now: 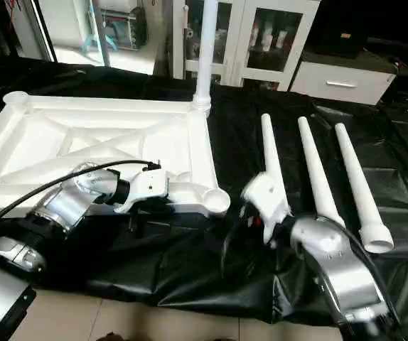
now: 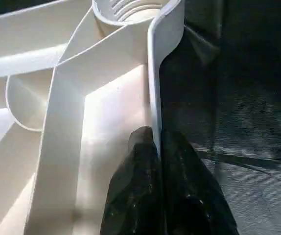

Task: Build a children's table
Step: Rotate table base

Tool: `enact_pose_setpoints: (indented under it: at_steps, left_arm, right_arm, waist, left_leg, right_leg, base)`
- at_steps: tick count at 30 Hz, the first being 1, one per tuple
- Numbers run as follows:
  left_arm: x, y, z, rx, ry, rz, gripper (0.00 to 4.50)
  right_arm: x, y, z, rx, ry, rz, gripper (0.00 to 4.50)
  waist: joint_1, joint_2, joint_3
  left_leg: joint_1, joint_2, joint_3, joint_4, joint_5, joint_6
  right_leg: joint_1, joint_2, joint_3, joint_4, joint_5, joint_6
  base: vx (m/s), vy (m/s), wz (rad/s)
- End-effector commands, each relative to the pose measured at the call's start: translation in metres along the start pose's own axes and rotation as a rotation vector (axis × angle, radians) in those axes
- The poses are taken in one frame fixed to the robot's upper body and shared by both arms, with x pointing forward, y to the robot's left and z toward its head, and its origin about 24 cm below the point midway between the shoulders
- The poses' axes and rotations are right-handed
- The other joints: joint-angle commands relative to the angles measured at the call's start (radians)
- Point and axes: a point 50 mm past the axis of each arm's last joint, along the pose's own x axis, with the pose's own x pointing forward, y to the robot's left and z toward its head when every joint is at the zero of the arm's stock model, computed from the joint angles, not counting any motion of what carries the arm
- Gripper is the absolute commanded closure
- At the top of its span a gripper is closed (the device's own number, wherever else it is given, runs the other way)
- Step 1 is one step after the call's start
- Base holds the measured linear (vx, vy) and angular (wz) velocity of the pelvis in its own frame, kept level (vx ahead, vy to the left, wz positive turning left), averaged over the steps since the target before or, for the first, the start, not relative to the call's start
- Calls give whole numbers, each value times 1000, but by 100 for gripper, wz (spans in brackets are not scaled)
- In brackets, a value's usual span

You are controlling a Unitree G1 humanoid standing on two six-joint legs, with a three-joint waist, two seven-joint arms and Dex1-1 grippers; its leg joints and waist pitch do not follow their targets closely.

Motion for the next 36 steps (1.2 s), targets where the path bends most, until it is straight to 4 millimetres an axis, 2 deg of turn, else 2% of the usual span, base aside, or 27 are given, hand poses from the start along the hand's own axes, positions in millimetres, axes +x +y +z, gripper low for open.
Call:
enact_pose_setpoints:
  at_steps: [1, 3, 5, 10, 11, 17, 18, 19, 20, 22, 23, 24, 25, 27, 28, 29, 33, 36]
  left_arm:
    - [0, 0, -12, -34, 79, 82, 449]
    - [0, 0, -13, -56, 82, 86, 449]
    - [-1, -1, -16, -88, 115, 84, 449]
    - [-8, -5, -26, -97, 189, 58, 449]
    - [-13, -8, -31, -94, 211, 49, 449]
    - [-25, -16, -38, -91, 232, 24, 449]
    - [-27, -17, -38, -85, 234, 21, 449]
    - [-30, -20, -37, -88, 224, 19, 449]
    - [-33, -22, -35, -90, 215, 19, 449]
    - [-36, -24, -34, -86, 209, 20, 449]
    - [-37, -24, -32, -97, 200, 24, 419]
    - [-37, -24, -32, -97, 200, 24, 419]
    - [-38, -24, -31, -104, 192, 25, 400]
    - [-43, -26, -24, -131, 138, 17, 378]
    - [-49, -26, -17, -146, 87, 18, 378]
    - [-51, -25, -13, -148, 68, 23, 364]
    - [-62, -20, -10, -137, 66, 55, 338]
    - [-72, -12, -9, -142, 51, 94, 319]
  right_arm:
    - [-3, -12, 4, 39, -15, -78, 64]
    - [-3, -12, 4, 40, -17, -78, 64]
    - [-2, -12, 4, 38, -16, -83, 64]
    - [-2, -14, 3, 40, -12, -101, 64]
    - [-2, -15, 3, 40, -11, -107, 64]
    - [-3, -18, 4, 43, -8, -122, 64]
    - [-3, -18, 4, 44, -6, -125, 64]
    - [-4, -20, 3, 45, 0, -135, 64]
    - [-4, -22, 3, 48, 6, -147, 64]
    - [-4, -24, 2, 56, 7, -166, 64]
    - [-4, -26, 3, 67, 5, -181, 64]
    - [-4, -26, 3, 67, 5, -181, 64]
    - [-3, -27, 3, 72, 3, -187, 64]
    - [-2, -32, 5, 97, -10, -208, 64]
    - [-2, -35, 7, 102, -15, -214, 64]
    - [-1, -36, 8, 103, -16, -216, 64]
    - [1, -41, 10, 124, -26, -229, 64]
    - [5, -49, 13, 159, -34, -264, 31]
  waist:
    - [-7, -6, -54]
    - [-8, -7, -54]
    - [-10, -7, -53]
    - [-30, -6, -52]
    - [-32, -3, -52]
    - [-55, -5, -51]
    - [-56, -4, -52]
    - [-56, -6, -55]
    - [-58, -3, -53]
    - [-60, -1, -55]
    - [-62, -3, -55]
    - [-61, -1, -55]
    - [-60, 0, -55]
    - [-63, -1, -56]
    - [-62, -3, -58]
    - [-61, 0, -57]
    - [-54, 1, -58]
    - [-52, 2, -60]
  left_leg:
    - [2, 4, 6, -77, -321, 31]
    - [6, 4, 7, -76, -331, 29]
    - [2, 4, 5, -78, -334, 26]
    - [-2, 2, 3, -78, -348, 29]
    - [-1, 2, 2, -79, -352, 29]
    - [-13, 2, -4, -83, -350, 21]
    - [-6, 0, -1, -80, -354, 24]
    - [-6, 4, -2, -80, -339, 23]
    - [-9, 5, -1, -83, -324, 24]
    - [-2, 5, 2, -81, -324, 24]
    - [-3, 4, 5, -80, -317, 26]
    - [-2, 4, 5, -80, -313, 26]
    - [-2, 4, 5, -80, -309, 27]
    - [-3, 5, 5, -81, -294, 25]
    - [1, 6, 8, -79, -291, 25]
    - [-1, 6, 9, -79, -278, 25]
    - [5, 6, 12, -76, -267, 30]
    - [6, 3, 13, -76, -272, 19]
  right_leg:
    - [51, -26, 19, -78, -401, -124]
    - [47, -27, 19, -82, -422, -116]
    - [50, -27, 18, -82, -435, -109]
    - [49, -25, 16, -88, -462, -102]
    - [48, -26, 16, -89, -470, -100]
    - [54, -27, 14, -88, -498, -88]
    - [47, -25, 14, -92, -504, -87]
    - [51, -28, 16, -85, -475, -100]
    - [51, -25, 16, -84, -454, -110]
    - [47, -23, 17, -81, -420, -128]
    - [47, -19, 17, -80, -397, -136]
    - [48, -19, 18, -78, -386, -141]
    - [48, -19, 18, -77, -376, -145]
    - [51, -19, 18, -72, -346, -159]
    - [50, -20, 19, -71, -335, -168]
    - [51, -20, 20, -69, -321, -174]
    - [48, -16, 21, -65, -282, -188]
    - [48, -16, 21, -63, -287, -189]
  base:
    - [0, 0, 0]
    - [0, 0, 0]
    - [0, 0, 0]
    - [0, 0, 0]
    - [0, 0, 0]
    - [0, 0, 0]
    - [0, 0, 0]
    - [0, 0, 0]
    - [0, 0, 0]
    - [0, 0, 0]
    - [0, 0, 0]
    - [0, 0, 0]
    - [0, 0, 0]
    - [0, 0, 0]
    - [0, 0, 0]
    - [0, 0, 0]
    - [0, 0, 0]
    - [0, 0, 0]
